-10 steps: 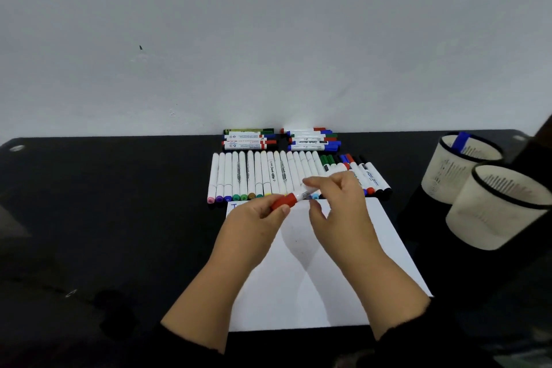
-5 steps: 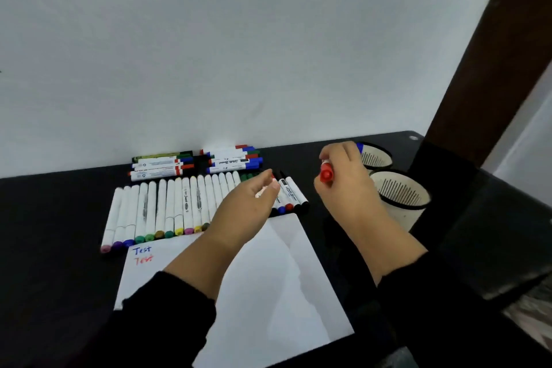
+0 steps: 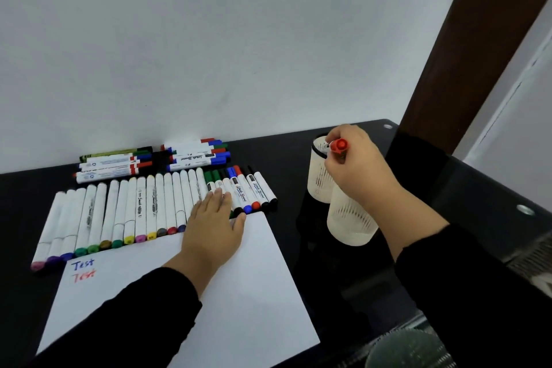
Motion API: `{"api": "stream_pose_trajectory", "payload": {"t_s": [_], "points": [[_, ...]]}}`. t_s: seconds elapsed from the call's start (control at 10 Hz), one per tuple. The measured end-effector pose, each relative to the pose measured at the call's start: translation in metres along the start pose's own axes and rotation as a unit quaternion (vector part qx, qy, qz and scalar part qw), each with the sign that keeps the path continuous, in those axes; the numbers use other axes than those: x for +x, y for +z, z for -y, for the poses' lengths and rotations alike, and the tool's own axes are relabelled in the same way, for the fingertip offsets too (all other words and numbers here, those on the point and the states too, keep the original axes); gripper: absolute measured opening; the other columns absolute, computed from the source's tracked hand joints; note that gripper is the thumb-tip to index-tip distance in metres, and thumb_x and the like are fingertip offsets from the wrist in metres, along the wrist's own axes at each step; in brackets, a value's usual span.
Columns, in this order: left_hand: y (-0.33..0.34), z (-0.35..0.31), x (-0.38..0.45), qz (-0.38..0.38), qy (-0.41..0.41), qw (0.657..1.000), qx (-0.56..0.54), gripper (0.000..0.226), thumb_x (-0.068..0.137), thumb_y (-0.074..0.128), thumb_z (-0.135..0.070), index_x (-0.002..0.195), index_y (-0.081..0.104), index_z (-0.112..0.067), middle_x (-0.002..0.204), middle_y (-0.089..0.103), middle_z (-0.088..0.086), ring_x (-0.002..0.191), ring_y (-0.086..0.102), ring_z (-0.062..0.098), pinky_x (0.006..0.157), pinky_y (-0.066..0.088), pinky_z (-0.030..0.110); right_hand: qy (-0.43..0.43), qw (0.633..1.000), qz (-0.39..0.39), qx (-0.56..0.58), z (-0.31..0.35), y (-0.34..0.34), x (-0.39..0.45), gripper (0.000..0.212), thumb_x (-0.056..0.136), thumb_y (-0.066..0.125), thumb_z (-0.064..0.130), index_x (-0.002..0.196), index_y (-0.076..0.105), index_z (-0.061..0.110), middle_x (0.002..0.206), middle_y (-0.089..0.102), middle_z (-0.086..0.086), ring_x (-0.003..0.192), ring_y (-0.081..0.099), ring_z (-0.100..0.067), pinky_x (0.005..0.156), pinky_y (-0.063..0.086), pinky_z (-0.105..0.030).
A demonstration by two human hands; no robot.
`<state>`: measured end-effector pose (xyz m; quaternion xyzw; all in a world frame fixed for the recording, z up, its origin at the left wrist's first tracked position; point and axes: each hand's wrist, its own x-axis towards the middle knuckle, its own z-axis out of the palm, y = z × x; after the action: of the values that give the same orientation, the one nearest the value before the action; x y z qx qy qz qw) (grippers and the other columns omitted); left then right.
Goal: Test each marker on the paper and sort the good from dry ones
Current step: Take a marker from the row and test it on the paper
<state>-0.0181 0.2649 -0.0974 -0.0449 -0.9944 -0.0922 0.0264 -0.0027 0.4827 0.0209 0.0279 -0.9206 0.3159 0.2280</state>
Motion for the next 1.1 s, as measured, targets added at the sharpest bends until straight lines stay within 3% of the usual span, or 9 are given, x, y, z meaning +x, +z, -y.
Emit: {"api": "stream_pose_trajectory", "payload": {"t_s": [0.1, 0.3, 0.5, 0.7, 0.9, 1.1], "points": [[0.002, 0.001, 0.0, -0.003, 0.0, 1.0, -0.005, 0.06, 0.099, 0.02, -0.045, 0.15, 0.009, -0.015, 0.158, 0.004, 0.003, 0.145, 0.001, 0.018, 0.117, 0.002, 0.033, 0.017, 0.999, 0.03, -0.024, -0.005, 0.002, 0.01, 0.015, 0.092, 0.049, 0.012, 0.106, 0.054, 0.015, 0.104, 0.047, 0.003, 0.089, 0.053, -0.016, 0.08, 0.046, -0.029], [-0.001, -0.001, 0.001, 0.006, -0.005, 1.0, -0.015, 0.059, 0.099, 0.02, -0.043, 0.15, 0.007, -0.016, 0.158, 0.002, 0.002, 0.145, 0.001, 0.017, 0.117, 0.002, 0.032, 0.052, 0.993, 0.065, -0.081, -0.004, 0.005, 0.03, 0.006, 0.094, 0.045, 0.021, 0.097, 0.047, 0.015, 0.094, 0.053, -0.003, 0.079, 0.051, -0.018, 0.068, 0.037, -0.029], [-0.003, -0.004, -0.001, 0.003, -0.012, 1.0, -0.021, 0.057, 0.1, 0.021, -0.042, 0.15, 0.008, -0.017, 0.158, 0.003, 0.001, 0.145, 0.002, 0.017, 0.116, 0.003, 0.031, 0.091, 0.99, 0.082, -0.067, -0.009, 0.009, 0.045, 0.021, 0.092, 0.049, 0.025, 0.11, 0.045, 0.014, 0.095, 0.059, -0.005, 0.079, 0.056, -0.021, 0.055, 0.039, -0.027], [-0.001, -0.002, 0.001, 0.0, -0.011, 1.0, -0.017, 0.057, 0.1, 0.02, -0.042, 0.15, 0.007, -0.018, 0.158, 0.003, 0.0, 0.145, 0.001, 0.016, 0.116, 0.002, 0.031, 0.116, 0.98, 0.115, -0.11, -0.014, 0.014, 0.057, 0.029, 0.091, 0.052, 0.034, 0.093, 0.062, 0.007, 0.081, 0.059, -0.005, 0.07, 0.055, -0.018, 0.054, 0.039, -0.025], [0.002, -0.001, 0.002, -0.01, -0.01, 1.0, -0.005, 0.058, 0.1, 0.02, -0.041, 0.15, 0.007, -0.016, 0.158, 0.004, 0.001, 0.145, 0.001, 0.017, 0.116, 0.002, 0.031, 0.108, 0.986, 0.105, -0.077, -0.017, 0.013, 0.057, 0.025, 0.089, 0.056, 0.036, 0.103, 0.052, 0.016, 0.093, 0.058, -0.002, 0.081, 0.056, -0.019, 0.065, 0.041, -0.027], [0.002, -0.002, 0.001, -0.009, -0.012, 1.0, 0.012, 0.057, 0.1, 0.017, -0.04, 0.15, 0.009, -0.015, 0.158, 0.007, 0.002, 0.145, 0.004, 0.017, 0.116, 0.003, 0.031, 0.099, 0.977, 0.137, -0.132, -0.013, 0.01, 0.056, 0.027, 0.092, 0.053, 0.04, 0.098, 0.054, 0.014, 0.083, 0.055, -0.001, 0.079, 0.054, -0.018, 0.056, 0.037, -0.025]]}}
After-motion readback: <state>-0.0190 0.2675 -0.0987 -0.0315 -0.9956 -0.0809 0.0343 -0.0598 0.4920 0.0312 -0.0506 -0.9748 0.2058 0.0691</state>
